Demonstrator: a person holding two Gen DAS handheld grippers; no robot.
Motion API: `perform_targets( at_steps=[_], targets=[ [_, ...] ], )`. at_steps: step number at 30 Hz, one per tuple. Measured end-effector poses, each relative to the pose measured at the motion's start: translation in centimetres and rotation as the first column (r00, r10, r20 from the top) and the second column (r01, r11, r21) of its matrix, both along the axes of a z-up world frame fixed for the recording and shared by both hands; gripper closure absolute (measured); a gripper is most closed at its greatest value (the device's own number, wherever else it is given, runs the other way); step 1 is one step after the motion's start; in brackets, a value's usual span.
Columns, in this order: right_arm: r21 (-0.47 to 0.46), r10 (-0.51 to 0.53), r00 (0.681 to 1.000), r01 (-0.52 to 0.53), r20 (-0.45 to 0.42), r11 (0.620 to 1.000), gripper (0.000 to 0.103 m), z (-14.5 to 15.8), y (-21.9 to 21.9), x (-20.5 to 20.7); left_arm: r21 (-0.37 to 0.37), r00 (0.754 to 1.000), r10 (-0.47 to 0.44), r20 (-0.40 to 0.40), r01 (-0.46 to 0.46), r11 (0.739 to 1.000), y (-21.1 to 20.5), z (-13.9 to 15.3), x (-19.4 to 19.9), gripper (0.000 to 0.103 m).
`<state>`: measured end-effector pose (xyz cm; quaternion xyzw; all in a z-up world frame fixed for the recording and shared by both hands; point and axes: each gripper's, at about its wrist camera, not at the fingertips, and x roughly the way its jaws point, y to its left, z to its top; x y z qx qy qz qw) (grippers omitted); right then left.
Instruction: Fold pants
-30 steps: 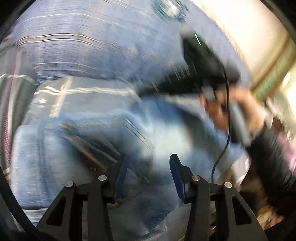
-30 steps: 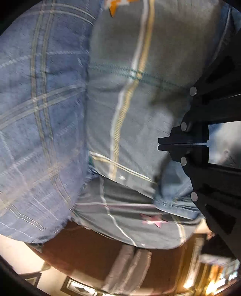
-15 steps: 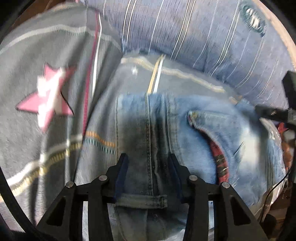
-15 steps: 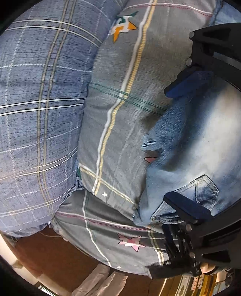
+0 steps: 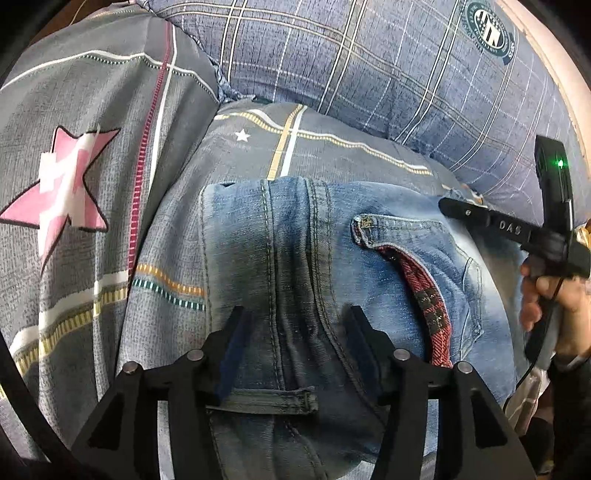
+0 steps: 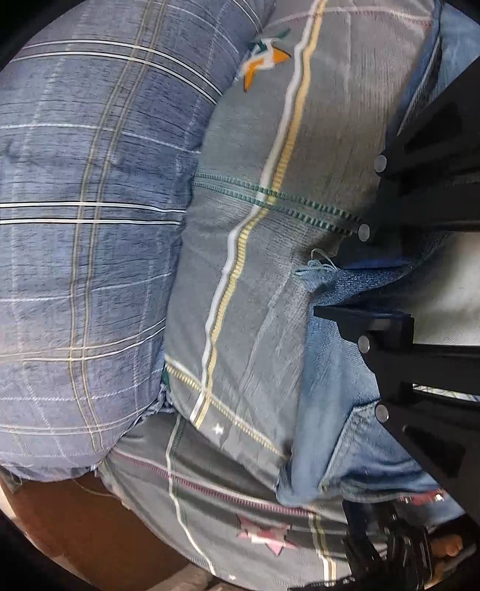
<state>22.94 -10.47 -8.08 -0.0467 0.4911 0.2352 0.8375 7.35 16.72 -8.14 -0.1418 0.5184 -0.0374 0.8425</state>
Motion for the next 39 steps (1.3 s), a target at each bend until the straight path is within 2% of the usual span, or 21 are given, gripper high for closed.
perform_targets(
  at_steps=[2, 3, 4, 5, 8, 11, 14, 16, 18, 19, 21, 23, 25, 26, 27, 29, 32, 34, 36, 38, 39],
  targets=[
    [0.012, -0.014, 1.000, 0.014, 0.027, 1.000, 0.073, 0.3, -0.1, -0.4, 0.011, 0.999, 0.012, 0.030, -0.012, 1.000, -0.8, 0.5, -1.6, 0.049],
    [0.033, -0.039, 0.999, 0.038, 0.036, 0.999, 0.058, 1.0, -0.7, -0.8, 0.031, 0.998, 0.012, 0.057, -0.014, 0.999, -0.9, 1.2, -2.1, 0.051],
    [0.049, -0.060, 0.997, 0.057, 0.055, 0.997, 0.038, 1.8, -1.4, -1.3, 0.064, 0.995, 0.000, 0.097, -0.006, 0.998, -1.7, 2.2, -2.9, 0.053],
    [0.068, -0.081, 0.993, 0.075, 0.084, 0.995, 0.035, 2.9, -2.3, -2.2, 0.080, 0.991, -0.019, 0.132, 0.008, 0.997, -2.2, 3.1, -3.3, 0.053],
    [0.112, -0.134, 0.982, 0.120, 0.132, 0.986, 0.034, 5.4, -6.3, -5.9, 0.071, 0.972, -0.092, 0.218, 0.078, 0.994, -4.5, 5.4, -4.3, 0.053],
    [0.107, -0.211, 0.969, 0.197, 0.132, 0.974, 0.034, 5.9, -11.3, -10.0, 0.093, 0.944, -0.205, 0.258, 0.187, 0.978, -8.5, 6.6, -5.1, 0.053],
    [0.097, -0.313, 0.943, 0.303, 0.110, 0.948, 0.034, 5.2, -16.3, -13.4, 0.131, 0.930, -0.283, 0.237, 0.257, 0.957, -12.3, 6.3, -5.3, 0.053],
    [0.126, -0.378, 0.924, 0.369, 0.058, 0.921, 0.034, 3.9, -19.2, -15.1, 0.130, 0.928, -0.312, 0.205, 0.290, 0.948, -14.0, 5.3, -5.4, 0.053],
    [0.122, -0.405, 0.914, 0.403, -0.004, 0.907, 0.035, 1.7, -21.3, -15.9, 0.184, 0.935, -0.324, 0.141, 0.297, 0.937, -15.3, 3.5, -5.0, 0.053],
    [0.107, -0.423, 0.905, 0.424, -0.036, 0.899, 0.036, 0.5, -22.2, -15.9, 0.242, 0.939, -0.329, 0.096, 0.298, 0.923, -15.7, 2.1, -4.8, 0.053],
    [0.180, -0.430, 0.902, 0.431, -0.044, 0.884, 0.039, 0.3, -24.0, -16.7, 0.319, 0.929, -0.353, 0.109, 0.303, 0.898, -16.1, 1.7, -5.4, 0.054],
    [0.209, -0.488, 0.871, 0.489, -0.060, 0.847, 0.039, 1.7, -26.0, -17.7, 0.346, 0.933, -0.350, 0.085, 0.302, 0.888, -16.6, 2.4, -5.8, 0.054],
    [0.291, -0.532, 0.846, 0.518, -0.032, 0.805, 0.039, 3.7, -28.9, -19.4, 0.309, 0.935, -0.338, 0.110, 0.292, 0.905, -17.0, 3.9, -6.1, 0.056],
    [0.307, -0.568, 0.822, 0.548, -0.028, 0.778, 0.038, 4.4, -30.4, -20.2, 0.285, 0.931, -0.340, 0.130, 0.293, 0.913, -17.3, 4.7, -6.3, 0.056],
    [0.329, -0.620, 0.783, 0.597, -0.041, 0.732, 0.037, 5.0, -32.4, -21.1, 0.264, 0.925, -0.345, 0.157, 0.298, 0.918, -18.0, 5.6, -6.2, 0.056],
    [0.382, -0.677, 0.728, 0.660, -0.111, 0.647, 0.037, 5.0, -35.8, -22.4, 0.242, 0.903, -0.381, 0.200, 0.331, 0.912, -20.2, 7.0, -6.4, 0.056],
    [0.362, -0.712, 0.679, 0.718, -0.178, 0.594, 0.038, 4.0, -37.7, -22.9, 0.232, 0.857, -0.474, 0.204, 0.428, 0.874, -25.1, 7.7, -6.1, 0.055],
    [0.350, -0.721, 0.663, 0.736, -0.202, 0.579, 0.038, 3.1, -38.5, -22.9, 0.221, 0.824, -0.532, 0.193, 0.492, 0.842, -28.4, 7.4, -5.8, 0.055],
    [0.374, -0.720, 0.648, 0.750, -0.249, 0.546, 0.038, 1.8, -39.3, -22.9, 0.234, 0.796, -0.582, 0.167, 0.541, 0.808, -31.7, 6.5, -5.3, 0.055],
    [0.395, -0.717, 0.639, 0.757, -0.280, 0.521, 0.050, 0.8, -39.5, -22.5, 0.223, 0.773, -0.622, 0.121, 0.590, 0.776, -34.8, 5.1, -4.7, 0.055],
    [0.388, -0.718, 0.641, 0.755, -0.271, 0.528, 0.077, 0.6, -39.2, -22.1, 0.218, 0.766, -0.635, 0.103, 0.606, 0.765, -35.9, 4.6, -4.4, 0.055]
  ],
)
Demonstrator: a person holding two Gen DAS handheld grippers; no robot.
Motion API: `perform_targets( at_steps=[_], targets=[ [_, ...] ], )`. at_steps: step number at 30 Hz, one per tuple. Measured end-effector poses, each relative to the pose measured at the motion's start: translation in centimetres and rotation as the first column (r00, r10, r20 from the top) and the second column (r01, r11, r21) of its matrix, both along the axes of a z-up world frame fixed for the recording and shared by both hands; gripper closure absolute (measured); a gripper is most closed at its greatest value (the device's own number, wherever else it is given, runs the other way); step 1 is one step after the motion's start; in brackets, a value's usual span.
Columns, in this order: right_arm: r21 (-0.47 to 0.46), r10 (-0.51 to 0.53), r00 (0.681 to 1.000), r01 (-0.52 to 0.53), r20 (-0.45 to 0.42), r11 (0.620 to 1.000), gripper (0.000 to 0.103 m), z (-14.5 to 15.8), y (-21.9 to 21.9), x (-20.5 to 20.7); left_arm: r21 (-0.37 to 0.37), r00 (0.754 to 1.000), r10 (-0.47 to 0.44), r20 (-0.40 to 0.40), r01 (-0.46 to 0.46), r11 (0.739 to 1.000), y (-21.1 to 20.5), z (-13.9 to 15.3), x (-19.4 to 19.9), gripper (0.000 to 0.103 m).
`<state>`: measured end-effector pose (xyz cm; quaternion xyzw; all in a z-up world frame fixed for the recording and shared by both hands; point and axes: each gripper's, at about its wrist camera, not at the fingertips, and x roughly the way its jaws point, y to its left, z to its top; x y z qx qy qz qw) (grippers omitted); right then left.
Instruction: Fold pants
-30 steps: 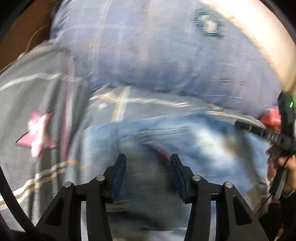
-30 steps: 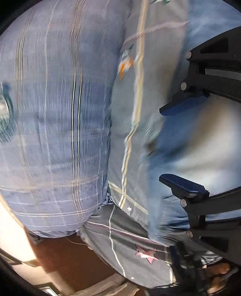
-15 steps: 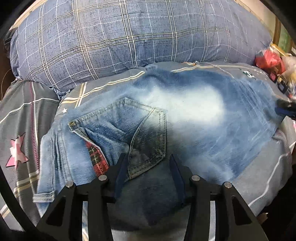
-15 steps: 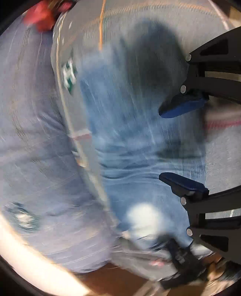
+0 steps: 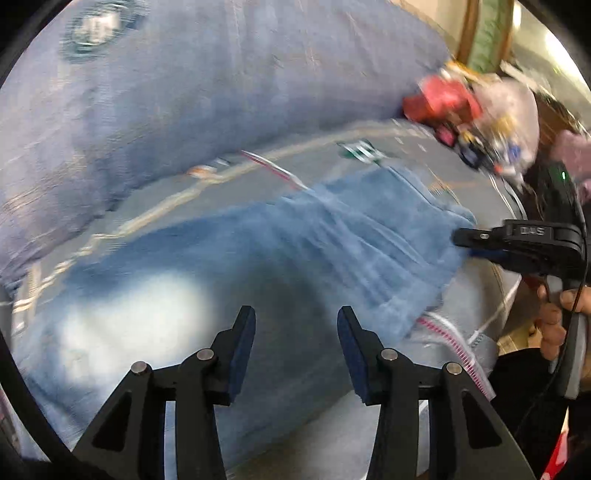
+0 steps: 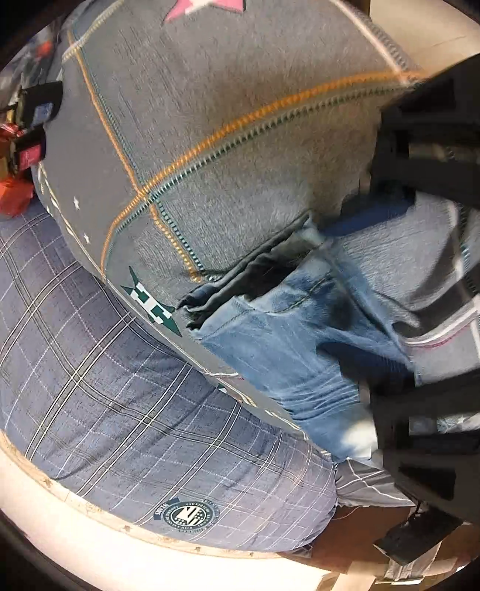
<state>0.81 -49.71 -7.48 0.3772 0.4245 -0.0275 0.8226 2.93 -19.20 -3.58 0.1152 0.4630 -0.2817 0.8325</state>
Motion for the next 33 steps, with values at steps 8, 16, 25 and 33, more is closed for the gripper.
perform_targets(
  at_steps=[8, 16, 25, 33],
  targets=[
    [-0.126, -0.027, 0.999, 0.024, -0.022, 0.992, 0.088, -0.9, 1.0, 0.3, 0.128, 0.998, -0.055, -0.037, 0.060, 0.990, -3.3, -3.6, -0.3, 0.054],
    [-0.120, -0.098, 0.993, 0.106, 0.065, 0.987, 0.034, 1.3, -0.2, -2.4, 0.025, 0.997, -0.061, -0.043, 0.062, 0.998, -3.6, -1.2, -0.3, 0.054],
    [0.051, -0.127, 0.992, 0.126, 0.026, 0.991, 0.034, -1.5, -1.8, -1.0, -0.012, 0.982, -0.107, -0.157, 0.106, 0.994, -9.4, -4.0, 1.1, 0.054],
    [0.203, -0.147, 0.987, 0.130, 0.069, 0.970, 0.059, -2.6, -2.0, -1.4, -0.041, 0.994, -0.089, -0.061, 0.087, 0.995, -10.0, -2.0, 0.2, 0.050]
  ],
)
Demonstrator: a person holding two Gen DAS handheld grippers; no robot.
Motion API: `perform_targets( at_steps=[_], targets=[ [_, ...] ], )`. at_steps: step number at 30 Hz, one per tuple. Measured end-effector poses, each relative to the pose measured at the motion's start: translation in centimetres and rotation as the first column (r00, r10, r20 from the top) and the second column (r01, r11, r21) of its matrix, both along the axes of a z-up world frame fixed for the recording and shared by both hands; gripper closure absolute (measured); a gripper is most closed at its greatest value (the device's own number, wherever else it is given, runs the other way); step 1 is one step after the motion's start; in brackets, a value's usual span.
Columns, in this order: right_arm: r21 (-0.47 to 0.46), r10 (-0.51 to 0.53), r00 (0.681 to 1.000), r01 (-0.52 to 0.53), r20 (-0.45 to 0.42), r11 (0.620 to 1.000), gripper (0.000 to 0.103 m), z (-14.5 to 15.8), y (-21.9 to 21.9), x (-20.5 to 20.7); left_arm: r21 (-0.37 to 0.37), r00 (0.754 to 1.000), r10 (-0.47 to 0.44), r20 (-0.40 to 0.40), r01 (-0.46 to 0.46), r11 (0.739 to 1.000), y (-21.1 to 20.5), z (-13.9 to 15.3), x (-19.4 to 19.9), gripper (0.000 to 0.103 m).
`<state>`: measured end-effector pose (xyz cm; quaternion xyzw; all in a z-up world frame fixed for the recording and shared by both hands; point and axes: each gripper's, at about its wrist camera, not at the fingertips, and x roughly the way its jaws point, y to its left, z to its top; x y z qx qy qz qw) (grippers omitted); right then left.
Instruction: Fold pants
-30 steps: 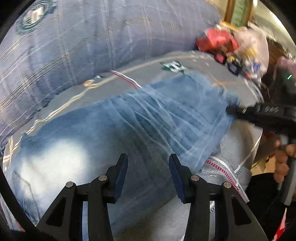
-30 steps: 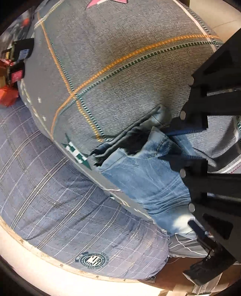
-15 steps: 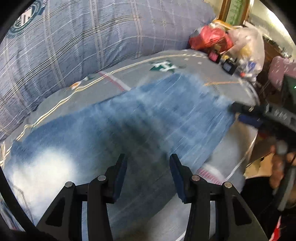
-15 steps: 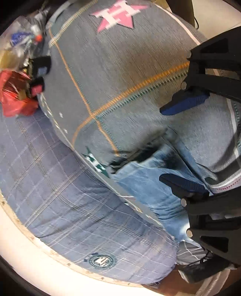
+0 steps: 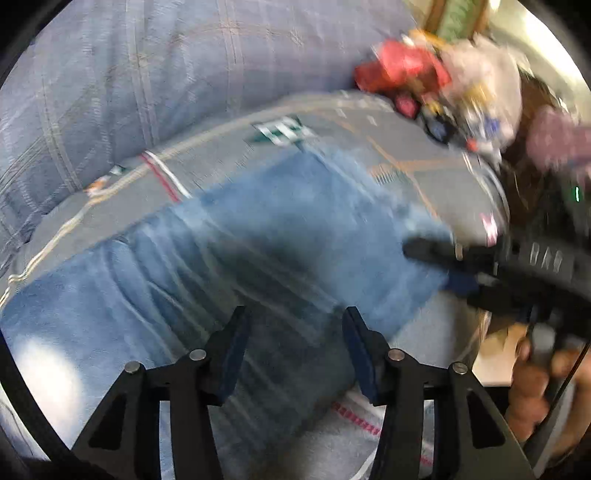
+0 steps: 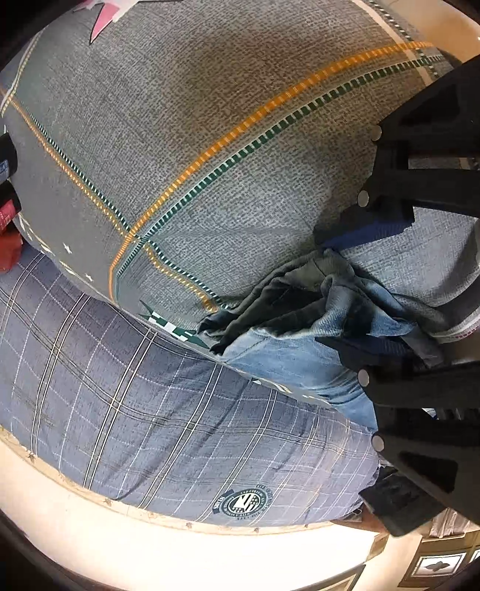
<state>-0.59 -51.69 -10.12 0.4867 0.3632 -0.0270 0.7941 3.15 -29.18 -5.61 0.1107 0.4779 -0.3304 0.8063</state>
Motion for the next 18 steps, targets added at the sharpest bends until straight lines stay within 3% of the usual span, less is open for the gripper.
perform_targets(
  at_steps=[3, 6, 9, 11, 14, 18],
  targets=[
    [-0.070, 0.005, 1.000, -0.005, 0.003, 0.998, 0.060, 0.7, 0.5, -0.2, -0.039, 0.998, 0.064, -0.005, -0.064, 0.997, 0.9, 0.4, 1.2, 0.050],
    [-0.129, 0.042, 0.999, -0.043, -0.008, 0.991, 0.060, 1.2, 1.4, 0.6, 0.024, 0.995, 0.077, -0.064, -0.075, 0.997, 0.1, -2.0, 2.9, 0.050],
    [-0.142, 0.073, 0.997, -0.077, -0.031, 0.987, 0.060, 0.8, 2.0, 1.3, 0.074, 0.999, 0.030, 0.033, -0.033, 0.997, -1.4, -2.0, 2.0, 0.044],
    [-0.191, 0.077, 0.996, -0.082, -0.035, 0.978, 0.064, 1.3, 2.3, 1.6, 0.055, 1.000, 0.026, 0.006, -0.026, 0.998, -1.3, -1.5, 2.1, 0.045],
    [-0.276, 0.094, 0.995, -0.096, -0.021, 0.956, 0.069, 2.4, 3.2, 1.6, -0.053, 0.993, 0.070, -0.092, -0.075, 0.996, 1.5, -0.6, 3.0, 0.045],
    [-0.403, 0.127, 0.992, -0.112, 0.009, 0.908, 0.069, 4.6, 4.9, 1.7, -0.044, 0.971, 0.205, -0.126, -0.212, 0.976, 7.4, -0.7, 5.0, 0.045]
  ],
)
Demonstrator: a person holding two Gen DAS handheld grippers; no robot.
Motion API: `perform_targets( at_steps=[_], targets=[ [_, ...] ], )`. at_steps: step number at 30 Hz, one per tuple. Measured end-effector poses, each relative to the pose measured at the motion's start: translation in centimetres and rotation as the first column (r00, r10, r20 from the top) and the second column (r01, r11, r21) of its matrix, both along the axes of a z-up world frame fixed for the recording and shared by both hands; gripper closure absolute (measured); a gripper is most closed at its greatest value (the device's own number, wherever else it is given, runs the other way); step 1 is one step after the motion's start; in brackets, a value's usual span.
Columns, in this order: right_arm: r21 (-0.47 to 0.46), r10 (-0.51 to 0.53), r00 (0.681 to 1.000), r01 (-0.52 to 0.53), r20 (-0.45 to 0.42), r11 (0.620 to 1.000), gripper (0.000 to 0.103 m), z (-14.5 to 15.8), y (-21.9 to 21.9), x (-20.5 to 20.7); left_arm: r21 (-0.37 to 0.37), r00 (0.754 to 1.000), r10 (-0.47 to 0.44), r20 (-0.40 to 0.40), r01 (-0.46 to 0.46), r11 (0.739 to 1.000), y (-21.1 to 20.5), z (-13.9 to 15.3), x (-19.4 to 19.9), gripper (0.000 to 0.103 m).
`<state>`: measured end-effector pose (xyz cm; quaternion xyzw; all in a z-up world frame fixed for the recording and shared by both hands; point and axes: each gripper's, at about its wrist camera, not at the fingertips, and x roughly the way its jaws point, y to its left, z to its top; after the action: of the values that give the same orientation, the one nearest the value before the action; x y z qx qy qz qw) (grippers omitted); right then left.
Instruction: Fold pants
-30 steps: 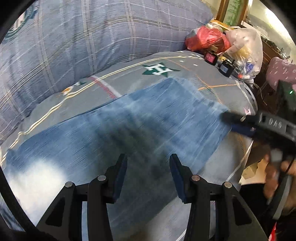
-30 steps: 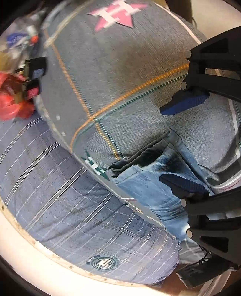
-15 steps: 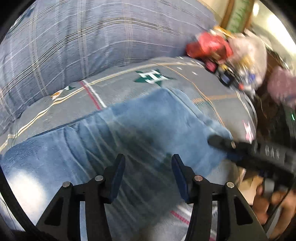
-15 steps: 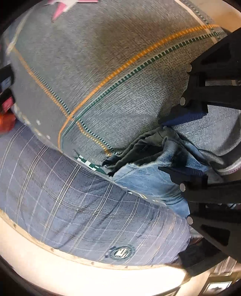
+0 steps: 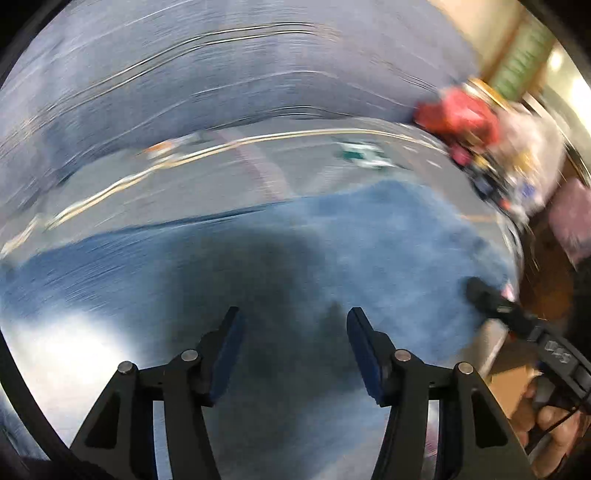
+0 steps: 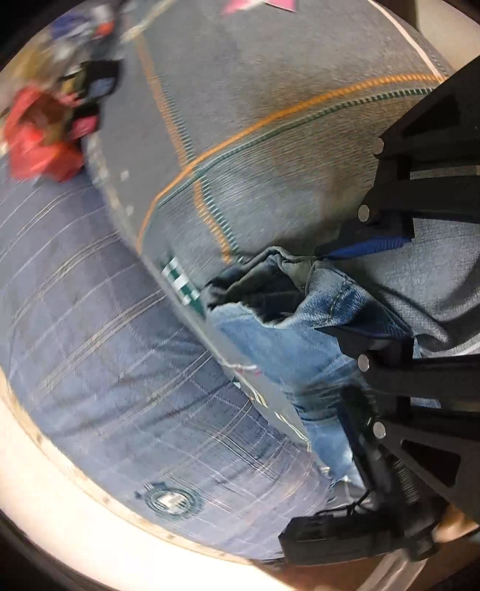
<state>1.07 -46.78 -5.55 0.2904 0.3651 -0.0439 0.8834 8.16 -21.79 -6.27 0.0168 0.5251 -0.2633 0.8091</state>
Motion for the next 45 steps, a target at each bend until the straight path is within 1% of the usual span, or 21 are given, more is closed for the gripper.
perform_targets(
  at_steps=[1, 2, 3, 6, 7, 9, 11, 16, 19, 21, 23, 25, 26, 27, 29, 31, 32, 33, 38, 41, 45],
  targets=[
    [-0.032, 0.006, 1.000, -0.006, 0.006, 0.999, 0.069, 0.5, 0.5, 0.1, 0.021, 0.999, 0.036, -0.031, -0.036, 0.999, 1.4, -0.9, 0.8, 0.049],
    [-0.057, 0.013, 1.000, -0.012, 0.011, 0.998, 0.069, 0.9, 1.0, 0.2, -0.007, 0.999, 0.029, -0.045, -0.030, 1.000, 2.4, -1.3, 1.2, 0.050],
    [-0.090, 0.022, 1.000, -0.020, 0.016, 0.996, 0.069, 1.5, 1.6, 0.5, -0.028, 0.999, 0.007, -0.032, -0.008, 1.000, 2.7, -1.2, 1.2, 0.050],
    [-0.171, 0.032, 0.999, -0.032, -0.001, 0.985, 0.069, 2.6, 3.2, 1.4, 0.019, 0.999, -0.036, -0.029, 0.036, 0.999, 2.1, -0.6, 1.0, 0.050],
    [-0.184, 0.036, 0.999, -0.036, -0.002, 0.982, 0.069, 2.9, 3.6, 1.7, 0.013, 0.999, -0.035, -0.032, 0.036, 0.999, 2.1, -0.3, 1.1, 0.050],
    [-0.222, 0.054, 0.999, -0.052, 0.005, 0.974, 0.069, 3.8, 4.7, 2.0, -0.054, 0.999, -0.031, -0.030, 0.029, 0.998, 3.2, 0.7, 0.8, 0.050],
    [-0.265, 0.083, 0.997, -0.077, 0.011, 0.961, 0.070, 4.6, 5.9, 2.3, -0.086, 0.999, -0.003, -0.048, -0.001, 0.996, 4.5, 1.0, 1.1, 0.050],
    [-0.316, 0.175, 0.984, -0.163, 0.009, 0.934, 0.070, 5.6, 9.5, 3.3, -0.103, 0.986, 0.107, -0.124, -0.120, 0.987, 9.3, 0.3, 2.1, 0.050],
    [-0.352, 0.239, 0.971, -0.221, 0.009, 0.910, 0.070, 5.6, 12.2, 3.8, -0.161, 0.974, 0.152, -0.168, -0.179, 0.971, 11.7, 0.0, 2.5, 0.050],
    [-0.355, 0.283, 0.959, -0.262, 0.008, 0.897, 0.071, 5.2, 13.9, 4.1, -0.236, 0.967, 0.156, -0.203, -0.203, 0.950, 13.0, -0.1, 2.6, 0.047],
    [-0.344, 0.324, 0.946, -0.301, 0.010, 0.889, 0.071, 4.7, 15.4, 4.3, -0.320, 0.961, 0.150, -0.231, -0.221, 0.921, 13.9, -0.1, 2.9, 0.043],
    [-0.317, 0.401, 0.916, -0.374, 0.023, 0.872, 0.071, 3.7, 17.2, 4.3, -0.375, 0.961, 0.143, -0.239, -0.227, 0.899, 14.2, 0.1, 3.0, 0.040],
    [-0.303, 0.444, 0.896, -0.415, 0.029, 0.858, 0.072, 3.1, 18.1, 4.1, -0.387, 0.962, 0.138, -0.235, -0.223, 0.895, 14.2, 0.3, 3.1, 0.038],
    [-0.299, 0.488, 0.872, -0.459, 0.026, 0.836, 0.072, 2.3, 19.4, 3.9, -0.389, 0.965, 0.133, -0.226, -0.214, 0.896, 14.1, 0.3, 3.2, 0.037],
    [-0.311, 0.531, 0.847, -0.504, 0.003, 0.806, 0.073, 1.2, 21.1, 3.6, -0.384, 0.968, 0.122, -0.219, -0.201, 0.901, 13.6, 0.5, 3.5, 0.037],
    [-0.331, 0.542, 0.840, -0.518, -0.022, 0.789, 0.073, -0.1, 22.2, 3.4, -0.389, 0.969, 0.110, -0.222, -0.192, 0.901, 13.4, 0.5, 3.4, 0.034],
    [-0.334, 0.543, 0.839, -0.519, -0.023, 0.787, 0.073, -0.5, 22.4, 3.4, -0.393, 0.969, 0.104, -0.225, -0.188, 0.900, 13.5, 0.6, 3.2, 0.030],
    [-0.328, 0.544, 0.839, -0.519, -0.016, 0.789, 0.073, -0.7, 22.3, 3.3, -0.387, 0.968, 0.105, -0.226, -0.189, 0.903, 13.2, 0.4, 3.3, 0.029],
    [-0.328, 0.544, 0.839, -0.510, 0.014, 0.795, 0.073, -0.6, 21.8, 2.8, -0.310, 0.969, 0.121, -0.213, -0.185, 0.933, 12.2, 0.0, 3.8, 0.029],
    [-0.377, 0.546, 0.836, -0.489, 0.055, 0.787, 0.075, 0.5, 21.9, 1.5, -0.301, 0.970, 0.107, -0.220, -0.172, 0.938, 11.7, -0.4, 4.0, 0.029],
    [-0.385, 0.561, 0.824, -0.493, 0.083, 0.780, 0.076, 1.2, 22.0, 0.3, -0.284, 0.971, 0.125, -0.205, -0.181, 0.942, 11.1, -0.5, 4.2, 0.029]
  ],
)
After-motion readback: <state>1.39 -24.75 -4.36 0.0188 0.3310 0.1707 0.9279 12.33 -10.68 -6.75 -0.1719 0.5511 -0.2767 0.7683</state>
